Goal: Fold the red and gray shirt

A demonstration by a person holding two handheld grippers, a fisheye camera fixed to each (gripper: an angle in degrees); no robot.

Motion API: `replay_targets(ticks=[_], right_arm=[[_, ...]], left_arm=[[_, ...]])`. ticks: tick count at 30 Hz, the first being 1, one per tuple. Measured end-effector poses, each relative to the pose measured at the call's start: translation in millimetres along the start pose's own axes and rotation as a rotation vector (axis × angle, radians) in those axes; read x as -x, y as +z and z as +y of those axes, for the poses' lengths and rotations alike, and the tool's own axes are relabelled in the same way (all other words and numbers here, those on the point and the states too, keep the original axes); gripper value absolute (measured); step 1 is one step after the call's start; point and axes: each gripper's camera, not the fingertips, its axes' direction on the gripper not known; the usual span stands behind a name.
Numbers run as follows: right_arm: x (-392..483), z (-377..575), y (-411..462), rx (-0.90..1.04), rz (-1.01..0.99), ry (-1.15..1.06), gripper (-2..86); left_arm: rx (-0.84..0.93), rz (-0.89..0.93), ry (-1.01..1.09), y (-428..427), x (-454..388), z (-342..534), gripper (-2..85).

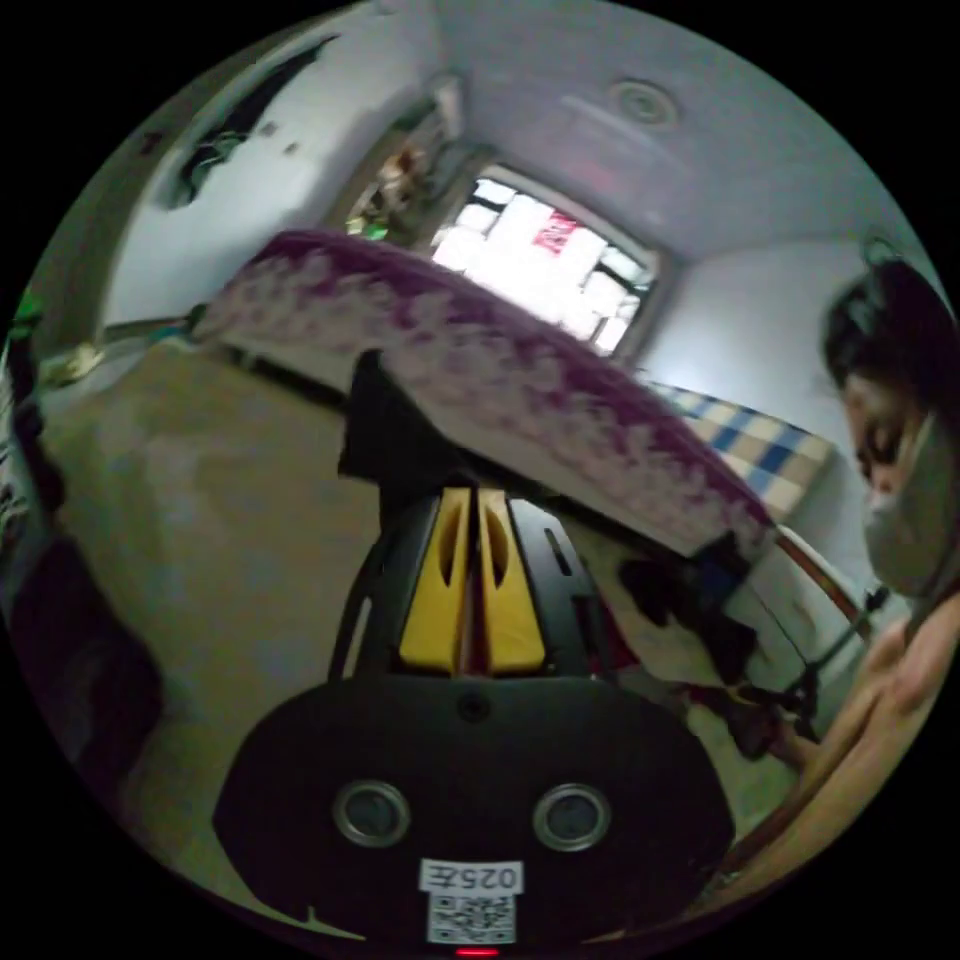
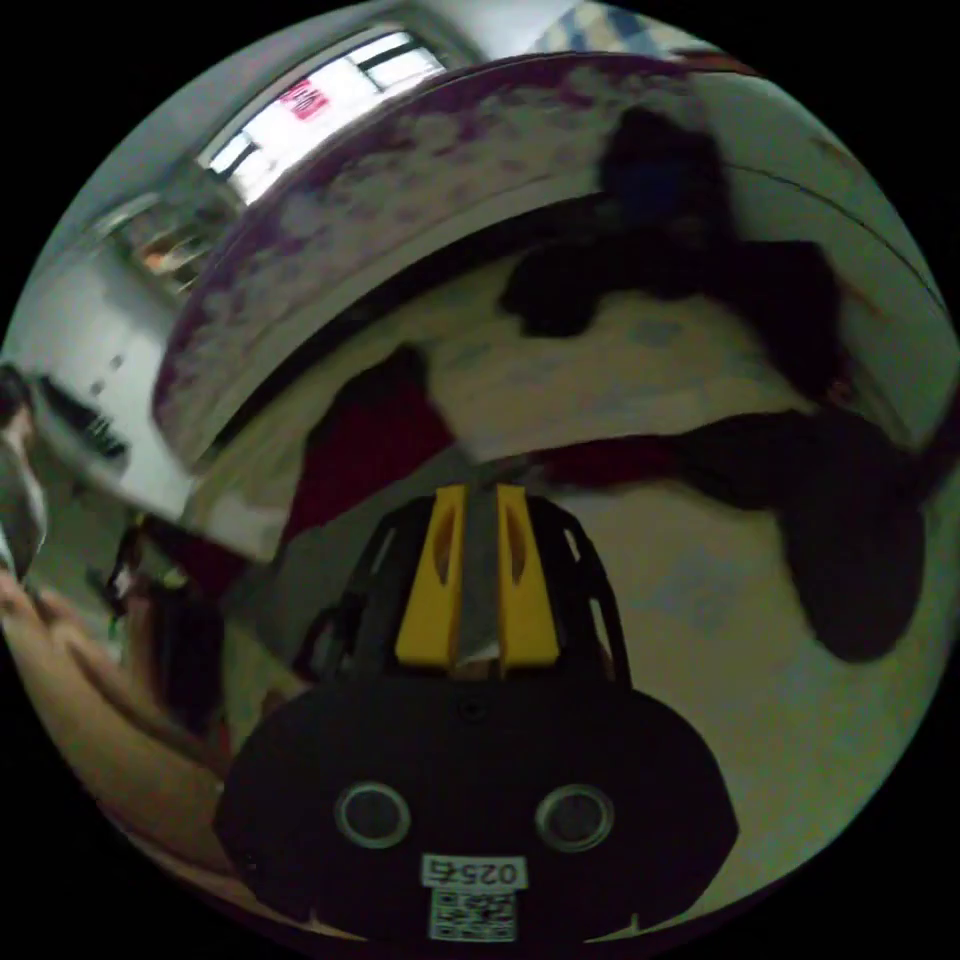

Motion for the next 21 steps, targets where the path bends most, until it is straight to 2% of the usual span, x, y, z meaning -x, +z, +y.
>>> replay_targets(ticks=[2, 4, 5, 6, 8, 10, 12, 14, 21], right_arm=[[6, -1, 15, 0.100, -0.229, -0.045, 10.5], [-6, -2, 28, 0.144, -0.561, -0.006, 14.0], [-12, -2, 32, 0.155, -0.623, 0.017, 15.0], [-25, 0, 42, 0.192, -0.719, 0.049, 16.3], [-49, 6, 60, 0.259, -0.770, 0.095, 18.7], [-84, 17, 86, 0.370, -0.796, 0.168, 20.6], [-108, 25, 92, 0.367, -0.825, 0.233, 20.9], [-127, 32, 89, 0.314, -0.862, 0.288, 20.8], [-153, 37, 71, 0.232, -0.837, 0.370, 17.8]], left_arm=[[0.057, 0.211, 0.051, 32, -64, 5, -1.5], [0.249, 0.526, 0.061, 104, -144, 43, -1.5], [0.308, 0.595, 0.064, 123, -163, 58, -1.5], [0.437, 0.722, 0.091, 163, -202, 97, -1.6], [0.644, 0.964, 0.164, 223, -256, 172, -1.6], [1.064, 1.179, -0.039, 290, -290, 278, -1.5], [1.141, 1.201, -0.080, 288, -298, 315, -1.4], [1.078, 1.126, -0.019, 263, -298, 315, -0.9], [0.712, 0.626, 0.210, 157, -269, 222, 0.3]])
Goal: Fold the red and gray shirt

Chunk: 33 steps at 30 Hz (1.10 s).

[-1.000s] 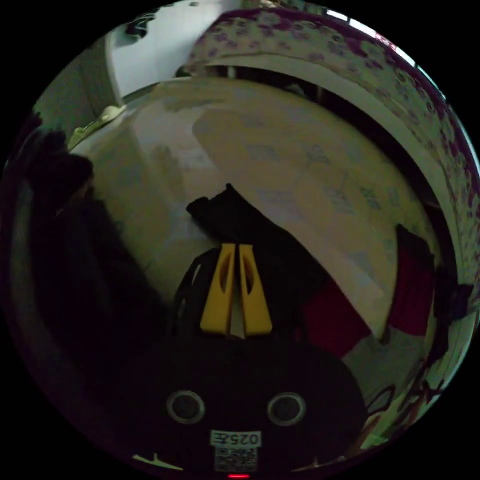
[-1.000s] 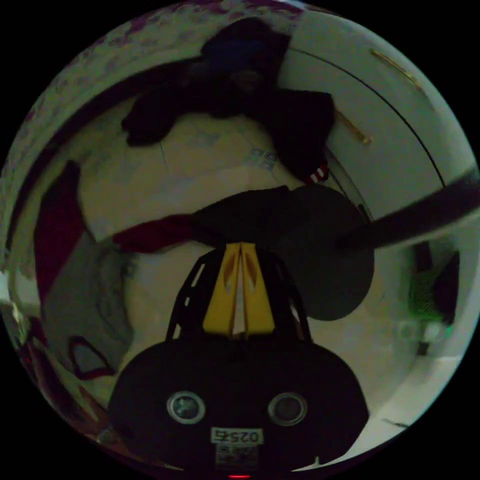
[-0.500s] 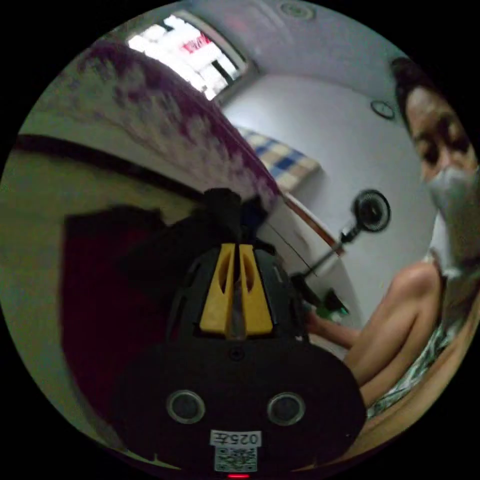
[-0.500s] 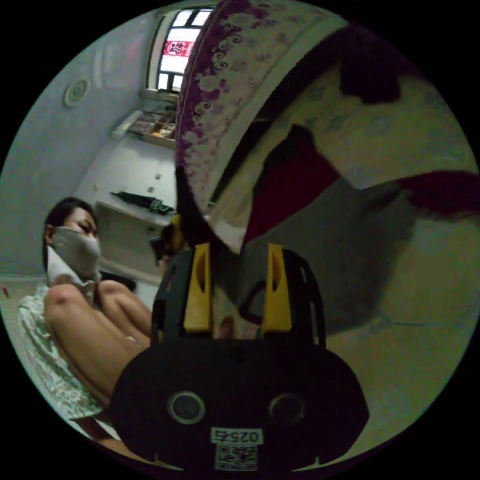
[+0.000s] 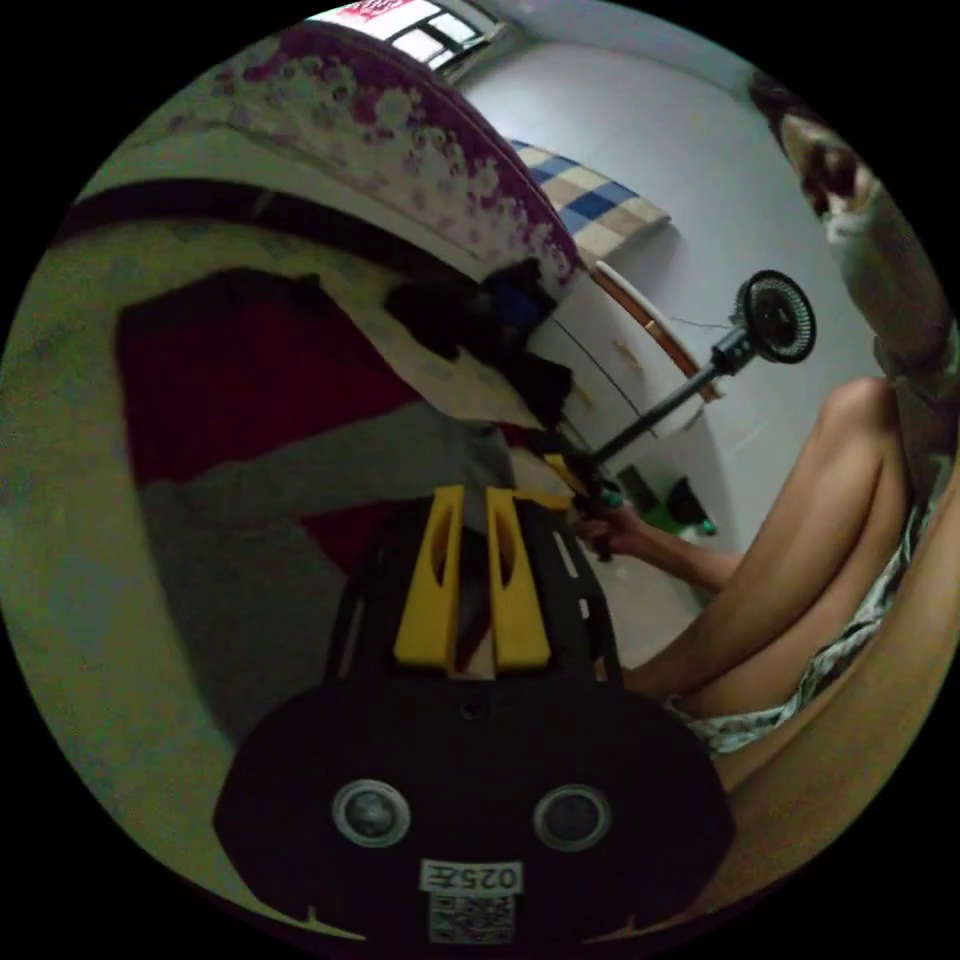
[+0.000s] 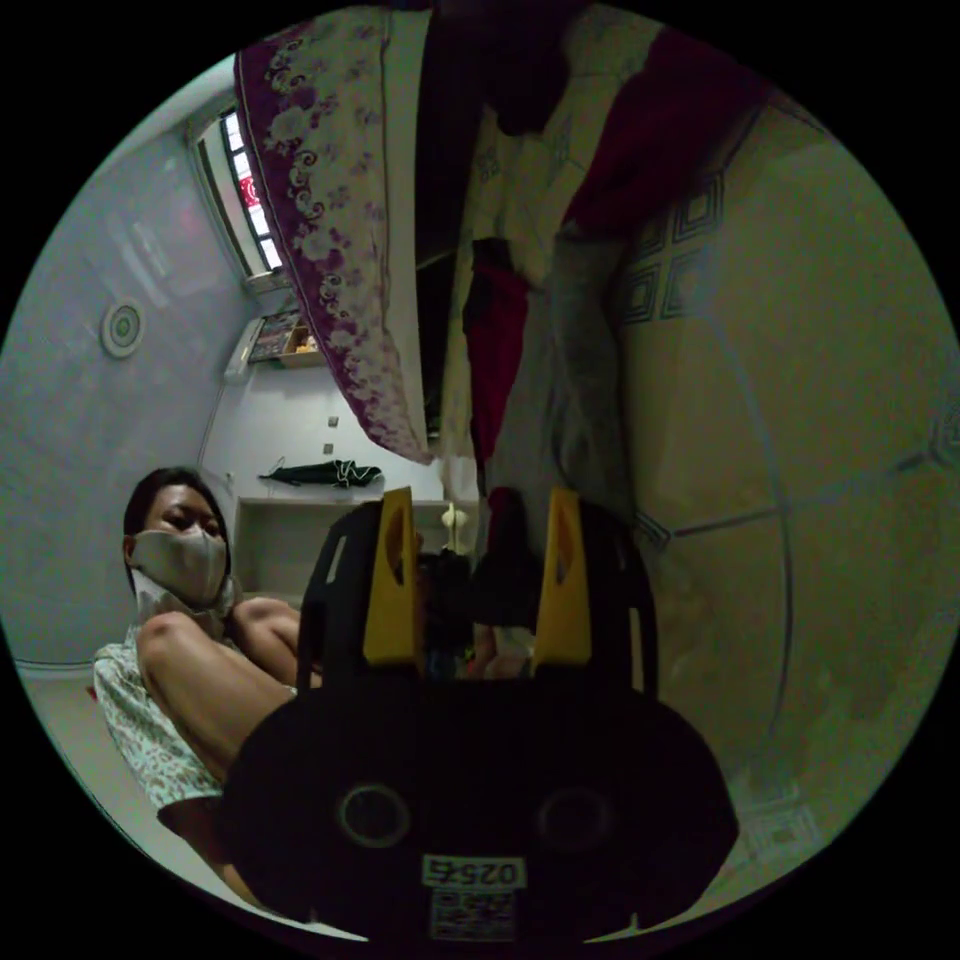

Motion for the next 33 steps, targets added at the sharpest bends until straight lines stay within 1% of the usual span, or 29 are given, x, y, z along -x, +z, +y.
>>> replay_targets(ticks=[1, 2, 3, 4, 5, 7, 8, 9, 10, 12, 13, 14, 16, 17, 19, 20, 24, 26, 27, 30, 32, 33], right_arm=[[2, 0, 0, -0.003, 0.027, 0.007, 17.1], [4, 1, 0, -0.003, 0.048, 0.004, 16.7], [10, 2, 4, 0.022, 0.113, -0.016, 16.6], [17, 3, 12, 0.072, 0.206, -0.037, 16.5], [21, 4, 16, 0.098, 0.250, -0.042, 16.4], [25, 11, 33, 0.179, 0.344, -0.002, 16.2], [25, 13, 37, 0.185, 0.346, 0.002, 16.0], [25, 17, 44, 0.192, 0.341, 0.007, 15.7], [24, 20, 53, 0.203, 0.361, 0.006, 15.3], [25, 21, 68, 0.223, 0.427, -0.030, 14.9], [31, 21, 78, 0.214, 0.466, -0.088, 15.0], [36, 21, 85, 0.214, 0.495, -0.120, 15.2], [59, 20, 115, 0.244, 0.637, -0.262, 15.9], [62, 19, 124, 0.266, 0.671, -0.282, 15.8], [62, 17, 158, 0.376, 0.771, -0.335, 14.1], [63, 17, 163, 0.375, 0.790, -0.338, 13.4], [65, 22, 183, 0.368, 0.822, -0.306, 6.7], [63, 26, 188, 0.375, 0.814, -0.247, 3.4], [60, 30, 191, 0.387, 0.783, -0.214, 1.2], [58, 39, 197, 0.358, 0.679, -0.172, -0.2], [66, 42, 201, 0.301, 0.626, -0.193, -0.5], [77, 40, 205, 0.262, 0.577, -0.233, -0.6]], left_arm=[[-0.013, -0.080, 0.015, -13, -1, -1, 0.3], [-0.010, -0.119, 0.028, -16, -2, -2, 0.2], [0.016, -0.162, 0.066, -16, -4, -3, 0.1], [0.053, -0.173, 0.083, -11, -5, -7, -0.1], [0.075, -0.180, 0.090, -7, -5, -9, -0.2], [0.180, -0.246, 0.179, 18, -9, -15, -0.5], [0.219, -0.276, 0.202, 26, -9, -16, -0.5], [0.303, -0.327, 0.229, 43, -6, -17, -0.8], [0.382, -0.345, 0.228, 59, -1, -19, -0.9], [0.441, -0.317, 0.217, 78, 5, -18, -0.9], [0.473, -0.293, 0.223, 88, 6, -17, -0.9], [0.485, -0.298, 0.222, 92, 7, -17, -0.9], [0.520, -0.355, 0.241, 104, 5, -18, -0.9], [0.524, -0.372, 0.244, 106, 5, -18, -0.9], [0.535, -0.381, 0.234, 114, 6, -21, -0.9], [0.525, -0.375, 0.229, 114, 7, -22, -0.9], [0.487, -0.327, 0.141, 113, 16, -27, -0.9], [0.469, -0.345, 0.135, 113, 14, -28, -0.9], [0.457, -0.365, 0.132, 113, 13, -28, -0.9], [0.440, -0.425, 0.122, 112, 8, -28, -0.9], [0.444, -0.501, 0.126, 108, 5, -29, -0.9], [0.438, -0.577, 0.127, 102, 5, -29, -0.9]])
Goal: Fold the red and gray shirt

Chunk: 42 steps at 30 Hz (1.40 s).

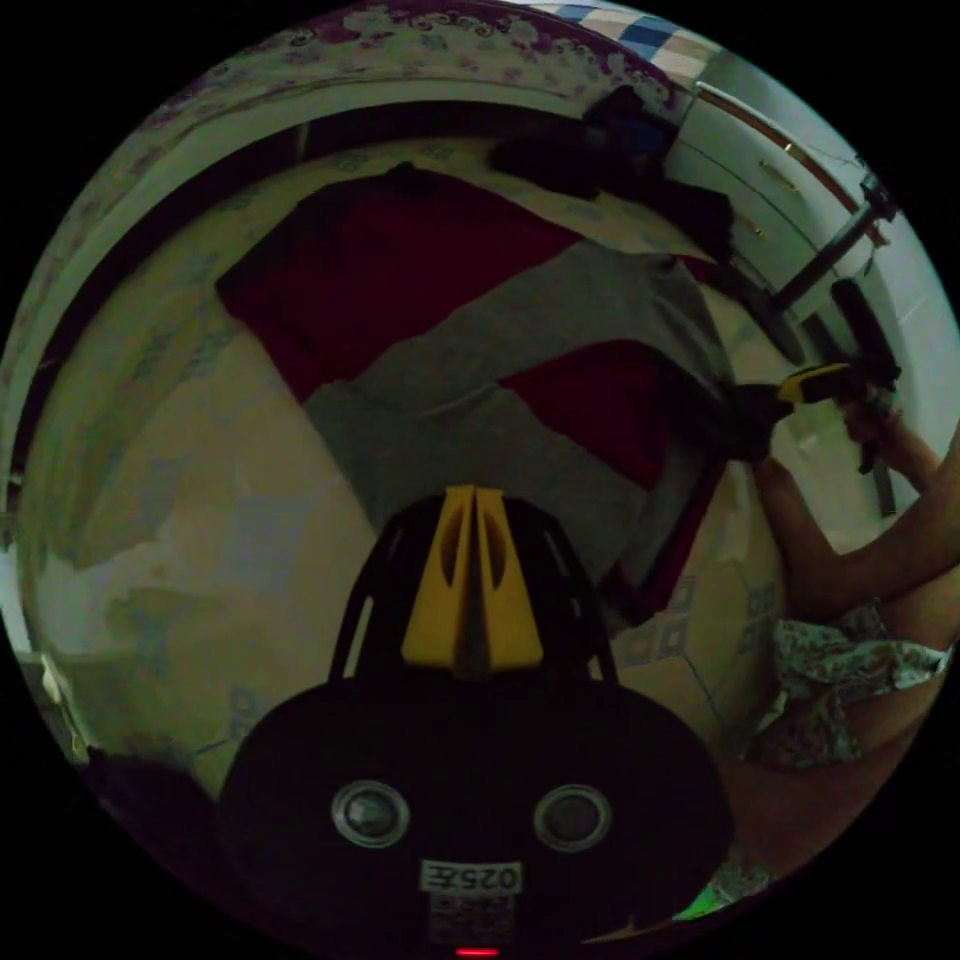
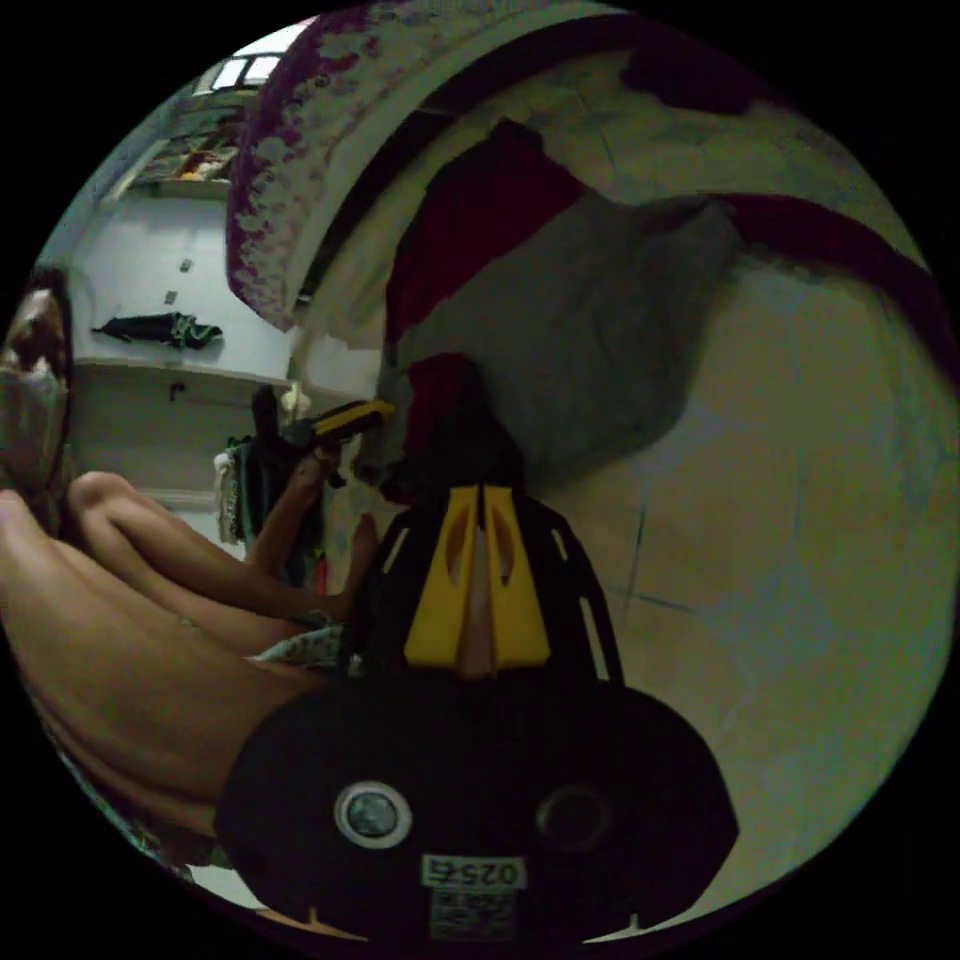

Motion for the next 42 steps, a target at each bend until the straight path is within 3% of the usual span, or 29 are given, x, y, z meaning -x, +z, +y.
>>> replay_targets(ticks=[2, 6, 9, 12, 16, 19, 22, 26, 28, 31, 35, 38, 42], right_arm=[[19, -12, -9, -0.094, -0.050, -0.057, -0.7], [75, -45, -43, -0.315, -0.042, -0.293, -0.8], [103, -64, -57, -0.351, 0.087, -0.462, -0.8], [101, -84, -34, -0.233, 0.402, -0.470, -0.8], [53, -111, 53, 0.010, 0.526, -0.449, -0.9], [29, -120, 102, 0.114, 0.454, -0.410, -0.9], [31, -120, 111, 0.028, 0.363, -0.432, -0.8], [37, -126, 104, -0.079, 0.227, -0.466, 0.0], [37, -138, 112, 0.028, 0.160, -0.462, 3.7], [30, -151, 134, 0.181, 0.217, -0.337, 12.6], [49, -150, 159, 0.160, 0.175, -0.289, 16.4], [93, -147, 198, 0.159, 0.270, -0.427, 16.8], [148, -155, 285, 0.478, 0.433, -0.775, 17.5]], left_arm=[[0.016, -0.103, -0.032, -4, 8, 6, -0.9], [-0.056, 0.077, -0.162, -4, 45, 19, -0.9], [-0.098, 0.126, -0.181, -2, 58, 24, -0.8], [-0.108, 0.087, -0.227, -6, 61, 28, -0.7], [-0.236, 0.202, -0.204, -32, 47, 29, 0.6], [-0.202, 0.186, -0.037, -40, 6, 16, 4.0], [-0.049, 0.065, 0.111, -19, -34, 6, 4.3], [0.068, 0.085, 0.216, 8, -47, -2, 4.0], [0.098, 0.105, 0.232, 15, -45, -7, 4.0], [0.154, 0.116, 0.268, 17, -45, -11, 3.8], [0.158, 0.123, 0.317, 7, -49, -11, 3.7], [0.182, 0.046, 0.358, 18, -55, -7, 3.7], [0.228, -0.001, 0.422, 36, -62, -8, 3.0]])
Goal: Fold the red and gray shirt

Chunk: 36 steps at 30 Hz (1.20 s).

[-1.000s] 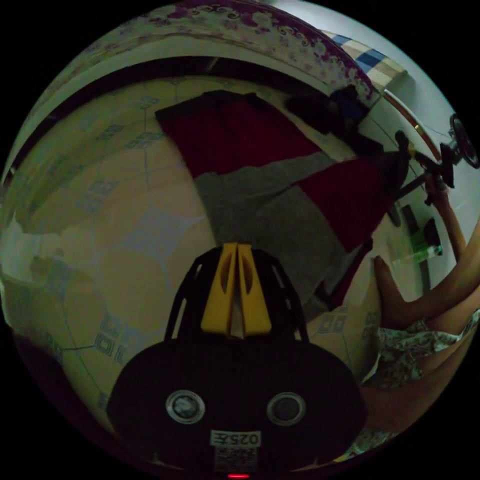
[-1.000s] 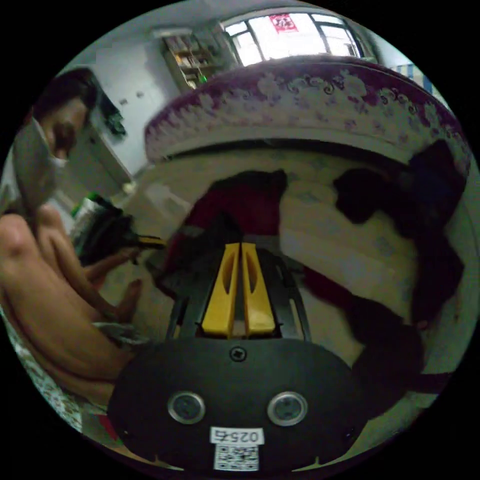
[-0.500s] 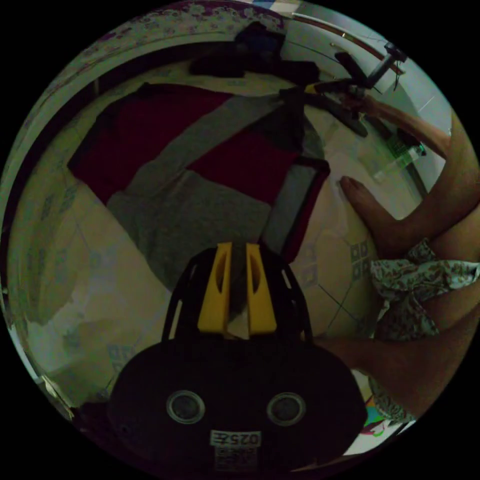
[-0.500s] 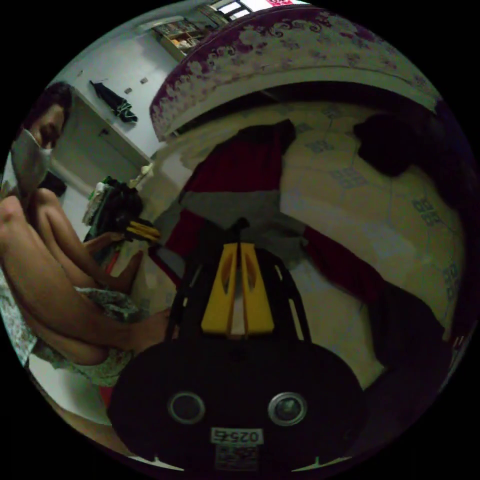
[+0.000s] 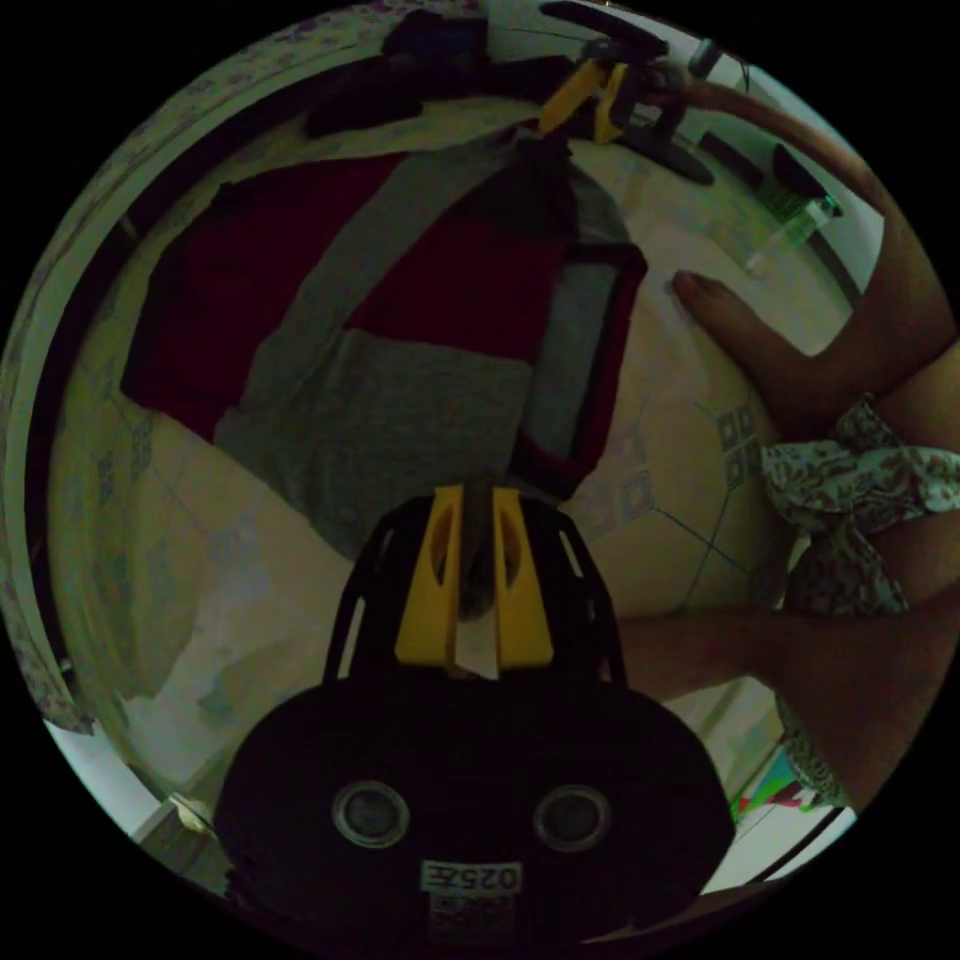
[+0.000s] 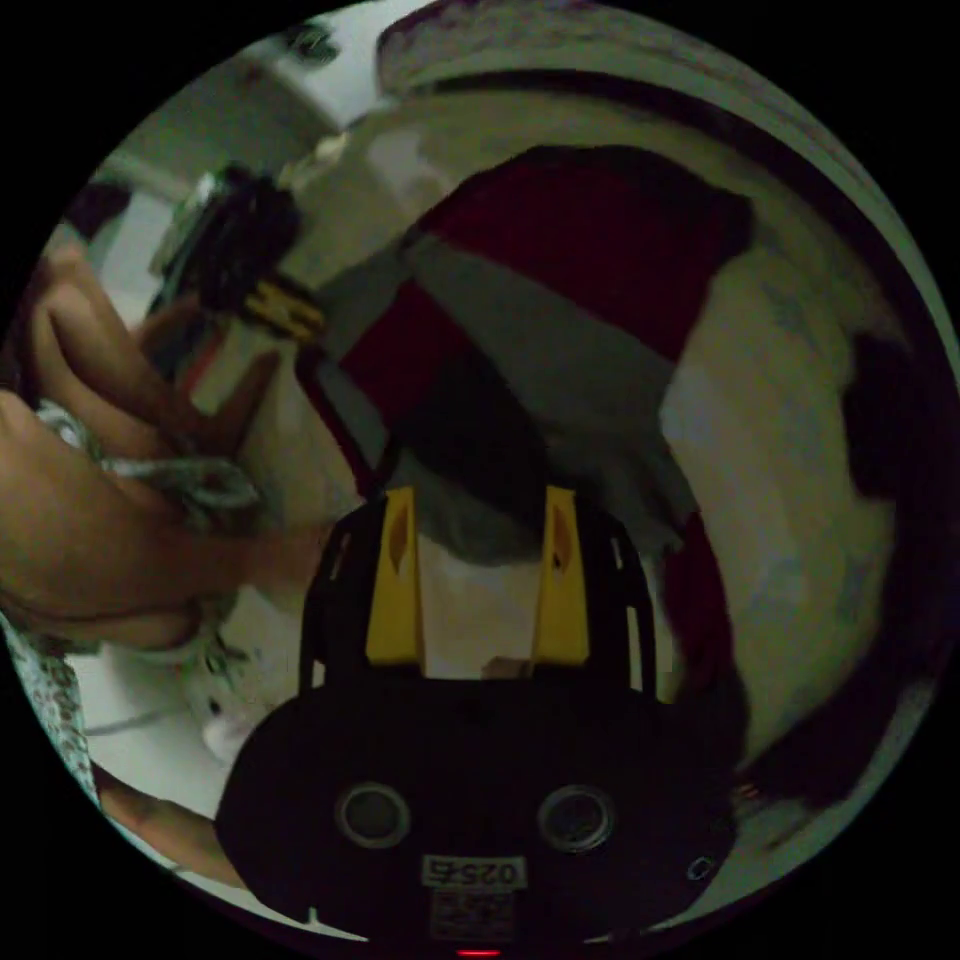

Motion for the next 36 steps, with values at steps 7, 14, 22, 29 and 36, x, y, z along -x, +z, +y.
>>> replay_targets(ticks=[7, 14, 22, 29, 36], right_arm=[[45, -83, 84, 0.523, 0.201, -0.487, 12.4], [80, -83, 108, 0.684, 0.153, -0.620, 2.4], [129, -98, 39, 0.351, 0.529, -0.639, 2.3], [150, -45, 56, 0.359, 0.609, -0.711, 2.3], [127, 50, 159, 0.256, 0.816, -0.634, 1.8]], left_arm=[[0.005, 0.061, -0.011, 12, 15, 8, -1.0], [-0.022, 0.067, -0.098, 21, 24, 29, -1.6], [-0.383, 0.173, -0.480, -9, 72, 119, -1.5], [-0.412, 0.110, -0.539, 13, 40, 173, -1.5], [-0.279, 0.086, -0.521, 99, 14, 156, -1.2]])
